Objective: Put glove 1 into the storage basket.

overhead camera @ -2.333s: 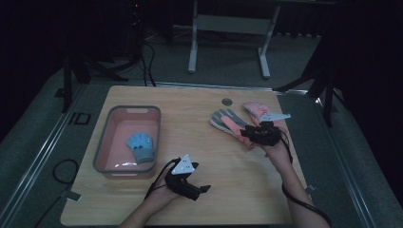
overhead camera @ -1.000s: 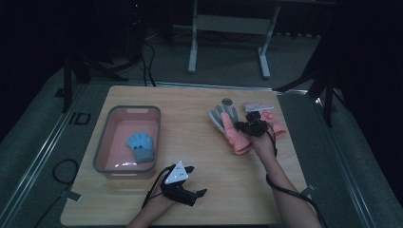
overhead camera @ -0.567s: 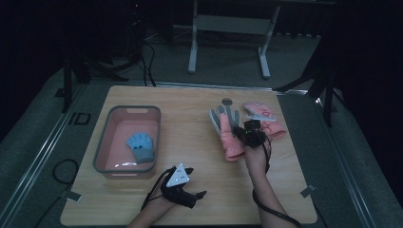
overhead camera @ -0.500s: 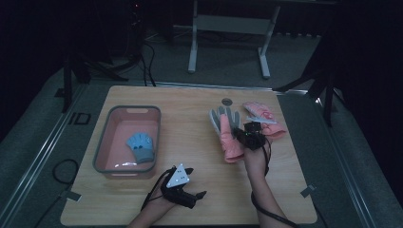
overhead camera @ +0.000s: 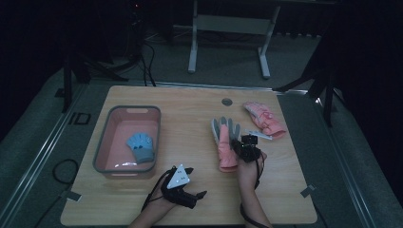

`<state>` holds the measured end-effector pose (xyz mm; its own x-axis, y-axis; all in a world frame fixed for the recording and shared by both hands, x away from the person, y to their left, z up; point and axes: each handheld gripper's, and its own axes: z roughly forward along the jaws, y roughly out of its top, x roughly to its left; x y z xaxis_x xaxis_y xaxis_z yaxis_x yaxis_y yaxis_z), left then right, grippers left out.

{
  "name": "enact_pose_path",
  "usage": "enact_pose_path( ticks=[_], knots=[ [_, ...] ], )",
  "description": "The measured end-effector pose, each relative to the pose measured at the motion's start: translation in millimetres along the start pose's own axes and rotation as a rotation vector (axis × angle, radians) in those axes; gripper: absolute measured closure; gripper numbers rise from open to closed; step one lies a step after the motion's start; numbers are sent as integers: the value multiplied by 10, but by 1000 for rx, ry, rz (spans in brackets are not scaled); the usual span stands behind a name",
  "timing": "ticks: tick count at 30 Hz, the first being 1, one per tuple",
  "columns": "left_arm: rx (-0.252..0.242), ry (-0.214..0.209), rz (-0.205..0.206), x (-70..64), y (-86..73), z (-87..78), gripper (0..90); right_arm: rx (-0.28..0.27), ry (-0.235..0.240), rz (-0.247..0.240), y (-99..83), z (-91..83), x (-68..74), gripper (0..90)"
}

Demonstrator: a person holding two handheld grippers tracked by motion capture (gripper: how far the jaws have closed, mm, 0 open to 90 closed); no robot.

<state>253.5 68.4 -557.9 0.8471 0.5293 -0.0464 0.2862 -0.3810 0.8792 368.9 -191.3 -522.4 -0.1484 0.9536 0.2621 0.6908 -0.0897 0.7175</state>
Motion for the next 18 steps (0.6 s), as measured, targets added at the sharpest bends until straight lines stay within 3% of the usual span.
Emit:
enact_pose_path(
  ticks=[7, 10, 12, 15, 17, 18],
  knots=[
    [10, -6, 4, 0, -4, 7, 73, 8, -12, 7, -31, 45, -19, 799],
    [11, -6, 8, -5, -4, 7, 73, 8, 10, -30, 40, -27, -32, 737],
    [10, -5, 8, -3, -5, 4, 73, -9, 18, -81, 117, -112, -67, 695],
    [7, -7, 6, -1, -4, -5, 73, -54, -9, -187, 256, -263, -147, 667],
    [7, -11, 5, 0, -5, -6, 73, -75, 28, -226, 364, -357, -259, 664],
    [8, -9, 6, -2, -5, -3, 73, -69, 17, -259, 415, -389, -319, 663]
  ],
)
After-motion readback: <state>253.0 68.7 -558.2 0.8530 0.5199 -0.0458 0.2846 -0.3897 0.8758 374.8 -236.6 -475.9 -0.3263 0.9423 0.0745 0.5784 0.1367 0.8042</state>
